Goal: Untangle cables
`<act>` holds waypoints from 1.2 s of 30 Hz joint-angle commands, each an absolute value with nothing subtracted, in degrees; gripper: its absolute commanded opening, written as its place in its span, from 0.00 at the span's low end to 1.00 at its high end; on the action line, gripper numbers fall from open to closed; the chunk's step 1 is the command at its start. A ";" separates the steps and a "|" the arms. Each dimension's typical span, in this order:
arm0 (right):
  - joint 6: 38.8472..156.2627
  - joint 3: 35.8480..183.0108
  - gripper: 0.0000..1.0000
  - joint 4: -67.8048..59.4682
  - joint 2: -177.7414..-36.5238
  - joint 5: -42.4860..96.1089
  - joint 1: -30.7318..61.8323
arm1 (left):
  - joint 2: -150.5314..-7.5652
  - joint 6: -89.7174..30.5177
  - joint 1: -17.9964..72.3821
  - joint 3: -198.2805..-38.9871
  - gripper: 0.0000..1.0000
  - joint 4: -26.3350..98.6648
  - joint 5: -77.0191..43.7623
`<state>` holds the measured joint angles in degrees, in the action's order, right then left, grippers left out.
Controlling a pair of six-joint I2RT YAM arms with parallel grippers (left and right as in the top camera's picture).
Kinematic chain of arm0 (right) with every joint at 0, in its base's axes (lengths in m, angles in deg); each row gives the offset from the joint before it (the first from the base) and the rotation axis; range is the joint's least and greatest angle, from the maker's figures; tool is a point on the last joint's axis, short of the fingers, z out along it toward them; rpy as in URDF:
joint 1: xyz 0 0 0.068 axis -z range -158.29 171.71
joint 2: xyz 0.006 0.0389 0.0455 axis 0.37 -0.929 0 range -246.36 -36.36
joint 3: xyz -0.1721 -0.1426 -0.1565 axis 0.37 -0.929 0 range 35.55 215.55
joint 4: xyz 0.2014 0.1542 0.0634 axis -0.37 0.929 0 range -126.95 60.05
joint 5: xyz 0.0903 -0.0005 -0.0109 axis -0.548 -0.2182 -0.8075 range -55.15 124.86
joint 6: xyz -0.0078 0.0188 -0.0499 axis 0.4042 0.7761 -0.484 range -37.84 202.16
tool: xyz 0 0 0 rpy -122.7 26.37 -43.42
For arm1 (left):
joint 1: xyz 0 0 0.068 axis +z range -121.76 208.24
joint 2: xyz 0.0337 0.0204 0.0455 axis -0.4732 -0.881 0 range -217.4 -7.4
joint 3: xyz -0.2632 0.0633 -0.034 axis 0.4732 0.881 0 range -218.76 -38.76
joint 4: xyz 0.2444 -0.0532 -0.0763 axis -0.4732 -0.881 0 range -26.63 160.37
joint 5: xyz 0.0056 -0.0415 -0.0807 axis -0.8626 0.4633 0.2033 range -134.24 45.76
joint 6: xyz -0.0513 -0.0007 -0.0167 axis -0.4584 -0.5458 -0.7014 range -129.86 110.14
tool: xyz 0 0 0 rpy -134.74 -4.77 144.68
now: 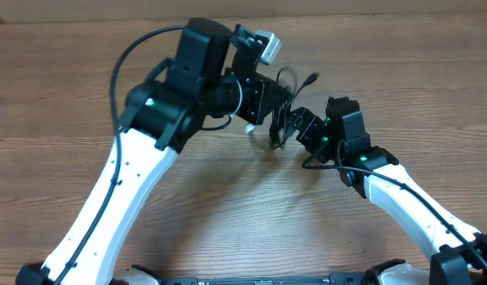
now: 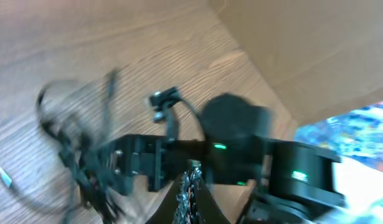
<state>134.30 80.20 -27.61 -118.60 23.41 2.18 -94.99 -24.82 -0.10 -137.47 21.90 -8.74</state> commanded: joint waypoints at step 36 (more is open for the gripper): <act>120.66 81.27 1.00 -10.04 -118.90 34.76 3.26 | -122.18 -59.86 7.84 -138.22 0.39 -1.18 -29.46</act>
<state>121.31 80.24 -9.95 -118.66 34.82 3.04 -117.92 -53.09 8.36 -138.22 -0.57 -29.79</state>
